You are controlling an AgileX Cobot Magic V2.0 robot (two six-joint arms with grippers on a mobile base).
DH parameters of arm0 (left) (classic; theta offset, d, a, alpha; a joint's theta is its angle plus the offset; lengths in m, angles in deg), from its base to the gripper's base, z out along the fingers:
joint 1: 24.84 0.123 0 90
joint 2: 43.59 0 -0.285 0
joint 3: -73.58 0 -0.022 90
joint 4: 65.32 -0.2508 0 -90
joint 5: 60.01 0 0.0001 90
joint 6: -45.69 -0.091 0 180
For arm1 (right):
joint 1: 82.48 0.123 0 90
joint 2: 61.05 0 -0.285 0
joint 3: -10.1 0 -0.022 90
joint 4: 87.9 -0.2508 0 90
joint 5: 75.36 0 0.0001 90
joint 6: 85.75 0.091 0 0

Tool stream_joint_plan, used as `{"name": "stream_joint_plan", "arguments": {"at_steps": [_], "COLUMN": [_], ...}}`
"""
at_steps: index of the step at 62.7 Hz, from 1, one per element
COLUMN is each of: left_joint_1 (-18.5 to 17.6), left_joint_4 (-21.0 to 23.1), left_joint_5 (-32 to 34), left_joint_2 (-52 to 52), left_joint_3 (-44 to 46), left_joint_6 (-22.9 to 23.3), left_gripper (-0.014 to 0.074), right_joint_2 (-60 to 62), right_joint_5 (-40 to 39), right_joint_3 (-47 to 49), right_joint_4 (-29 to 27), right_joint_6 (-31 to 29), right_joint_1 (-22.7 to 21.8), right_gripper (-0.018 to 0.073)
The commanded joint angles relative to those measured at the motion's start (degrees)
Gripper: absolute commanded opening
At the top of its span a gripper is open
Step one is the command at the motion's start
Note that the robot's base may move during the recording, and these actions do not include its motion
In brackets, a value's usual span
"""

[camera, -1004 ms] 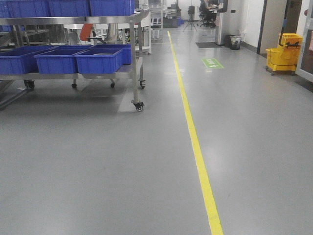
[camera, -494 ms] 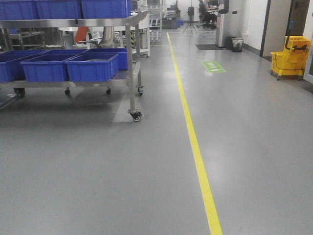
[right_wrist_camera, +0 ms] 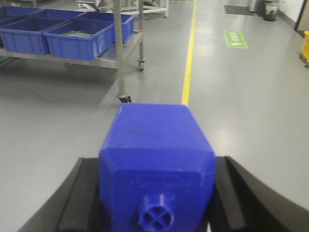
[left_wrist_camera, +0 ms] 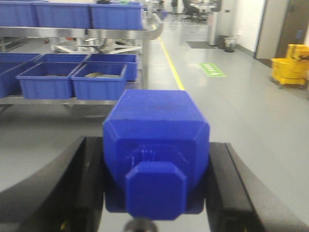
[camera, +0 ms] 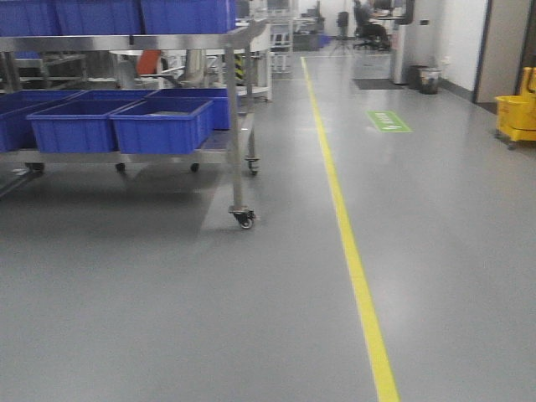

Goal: Pick and sort blue part to right shelf
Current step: 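Drive the base away from the table carrying both blue parts, then drive the base down the aisle toward the rack of blue bins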

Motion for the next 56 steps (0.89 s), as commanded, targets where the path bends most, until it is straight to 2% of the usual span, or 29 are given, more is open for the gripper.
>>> {"name": "stream_joint_plan", "arguments": {"at_steps": [1,56], "left_joint_1": [0.1,0.1], "left_joint_4": [0.3,0.3], "left_joint_5": [5.5,5.5], "left_joint_2": [-0.4,-0.5], "left_joint_3": [1.7,1.7], "left_joint_6": [0.0,0.0], "left_gripper": [0.0228,0.0228], "right_joint_2": [-0.1,-0.1], "right_joint_5": [-5.5,-5.5], "right_joint_3": [1.8,1.8], "right_joint_4": [-0.1,-0.1], "right_joint_6": [-0.5,-0.5], "right_joint_1": [-0.3,-0.3], "right_gripper": [0.033,0.033]}}
